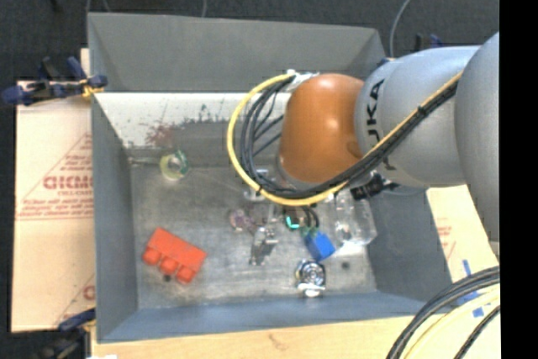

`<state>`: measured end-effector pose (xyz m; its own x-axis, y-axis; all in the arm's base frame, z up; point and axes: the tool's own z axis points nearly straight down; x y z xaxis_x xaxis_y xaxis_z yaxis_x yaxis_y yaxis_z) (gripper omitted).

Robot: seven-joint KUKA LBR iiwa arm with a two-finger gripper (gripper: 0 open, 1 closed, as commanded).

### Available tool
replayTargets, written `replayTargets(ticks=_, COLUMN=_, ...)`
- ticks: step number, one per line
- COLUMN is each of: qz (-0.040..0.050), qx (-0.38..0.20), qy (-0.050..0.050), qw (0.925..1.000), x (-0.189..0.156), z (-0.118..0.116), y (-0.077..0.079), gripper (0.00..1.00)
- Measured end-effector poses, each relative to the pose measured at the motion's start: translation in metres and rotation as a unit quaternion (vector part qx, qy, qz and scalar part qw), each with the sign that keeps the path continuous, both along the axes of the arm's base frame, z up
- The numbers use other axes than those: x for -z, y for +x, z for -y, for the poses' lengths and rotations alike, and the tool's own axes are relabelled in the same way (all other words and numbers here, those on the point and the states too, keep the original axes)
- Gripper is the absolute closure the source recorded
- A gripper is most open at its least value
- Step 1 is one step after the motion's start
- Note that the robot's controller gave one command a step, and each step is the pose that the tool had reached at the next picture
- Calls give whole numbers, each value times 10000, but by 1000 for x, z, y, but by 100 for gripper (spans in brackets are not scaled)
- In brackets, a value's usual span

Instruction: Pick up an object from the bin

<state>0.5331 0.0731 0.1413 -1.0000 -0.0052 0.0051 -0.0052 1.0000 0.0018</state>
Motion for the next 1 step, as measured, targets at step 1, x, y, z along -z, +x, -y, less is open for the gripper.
replayTargets(ticks=1, qz=75, qx=-207, qy=5, qw=9998, x=69, z=42, y=45, gripper=0)
